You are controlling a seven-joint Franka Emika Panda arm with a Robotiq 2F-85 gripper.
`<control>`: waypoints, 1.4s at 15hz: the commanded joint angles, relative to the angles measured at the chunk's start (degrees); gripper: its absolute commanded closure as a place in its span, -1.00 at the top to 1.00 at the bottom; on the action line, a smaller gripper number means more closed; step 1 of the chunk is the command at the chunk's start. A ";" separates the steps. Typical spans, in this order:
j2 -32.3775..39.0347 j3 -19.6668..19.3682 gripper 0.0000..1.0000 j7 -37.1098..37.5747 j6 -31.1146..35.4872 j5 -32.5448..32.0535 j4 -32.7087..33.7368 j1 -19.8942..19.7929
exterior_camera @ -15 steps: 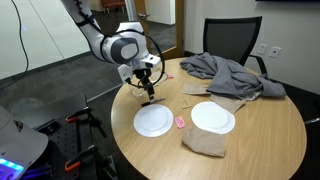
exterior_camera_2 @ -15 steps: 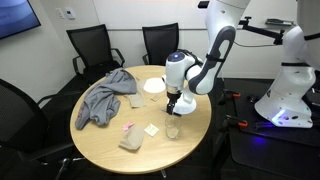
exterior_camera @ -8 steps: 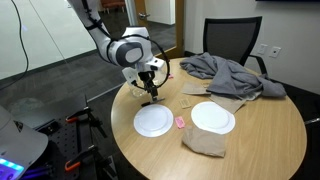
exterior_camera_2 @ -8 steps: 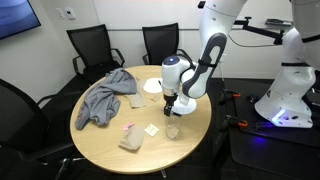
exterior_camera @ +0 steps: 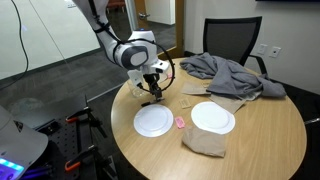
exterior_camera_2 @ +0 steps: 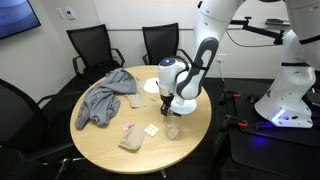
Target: Put the marker inside the cup
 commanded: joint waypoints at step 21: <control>-16.95 1.82 -0.93 -5.34 -14.04 0.87 -4.17 -0.46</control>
